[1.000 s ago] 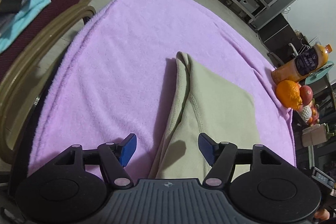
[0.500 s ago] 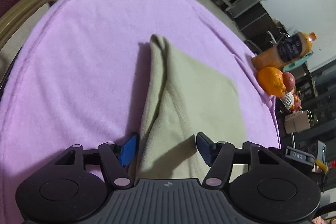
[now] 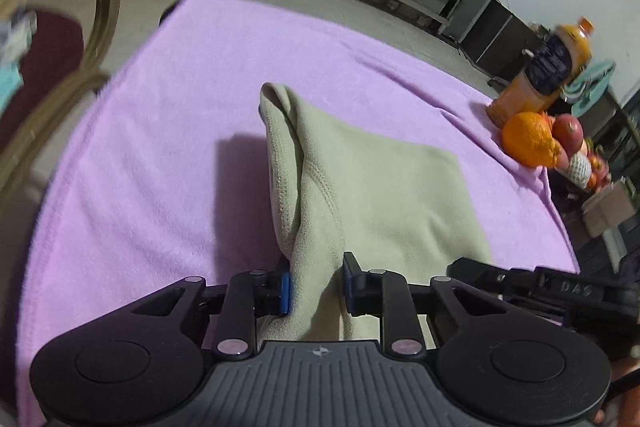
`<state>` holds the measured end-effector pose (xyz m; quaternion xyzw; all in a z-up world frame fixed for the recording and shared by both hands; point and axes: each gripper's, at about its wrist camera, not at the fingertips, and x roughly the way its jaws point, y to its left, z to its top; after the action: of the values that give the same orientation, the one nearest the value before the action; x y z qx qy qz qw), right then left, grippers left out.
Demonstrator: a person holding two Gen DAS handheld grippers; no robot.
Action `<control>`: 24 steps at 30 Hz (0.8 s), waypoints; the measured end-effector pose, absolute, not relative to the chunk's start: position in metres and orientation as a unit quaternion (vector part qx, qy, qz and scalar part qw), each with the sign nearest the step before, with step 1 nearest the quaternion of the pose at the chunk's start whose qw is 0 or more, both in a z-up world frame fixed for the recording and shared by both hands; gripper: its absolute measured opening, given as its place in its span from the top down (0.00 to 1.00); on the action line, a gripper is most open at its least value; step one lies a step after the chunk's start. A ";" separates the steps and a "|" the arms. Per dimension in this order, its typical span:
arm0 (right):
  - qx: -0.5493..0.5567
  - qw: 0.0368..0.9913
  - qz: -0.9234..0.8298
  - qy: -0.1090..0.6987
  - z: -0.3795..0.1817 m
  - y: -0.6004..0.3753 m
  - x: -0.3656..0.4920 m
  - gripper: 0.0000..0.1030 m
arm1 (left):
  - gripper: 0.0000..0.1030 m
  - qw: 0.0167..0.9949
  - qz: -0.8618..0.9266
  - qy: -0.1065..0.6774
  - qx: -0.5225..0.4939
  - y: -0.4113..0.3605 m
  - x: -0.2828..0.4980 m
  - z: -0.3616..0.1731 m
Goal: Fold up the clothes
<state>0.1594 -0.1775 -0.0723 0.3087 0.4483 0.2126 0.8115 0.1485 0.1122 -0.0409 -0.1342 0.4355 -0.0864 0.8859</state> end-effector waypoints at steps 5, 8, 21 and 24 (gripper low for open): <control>0.269 0.840 0.200 0.426 -0.029 -0.195 0.127 0.79 | 0.78 0.907 -0.107 0.396 -0.099 0.073 0.113 0.001; 0.257 0.854 0.179 0.415 -0.013 -0.220 0.115 0.79 | 0.78 0.909 -0.140 0.382 -0.093 0.034 0.099 0.013; 0.245 0.894 0.031 0.373 0.019 -0.388 0.101 0.79 | 0.78 0.889 -0.223 0.387 -0.100 -0.171 0.152 -0.001; 0.237 0.897 0.005 0.373 0.018 -0.412 0.102 0.79 | 0.77 0.881 -0.225 0.403 -0.105 -0.198 0.170 -0.018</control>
<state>0.1015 -0.4117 0.0177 0.2367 0.3726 0.0047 0.8973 0.1701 -0.1976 -0.0184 -0.1051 0.4031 -0.2250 0.8808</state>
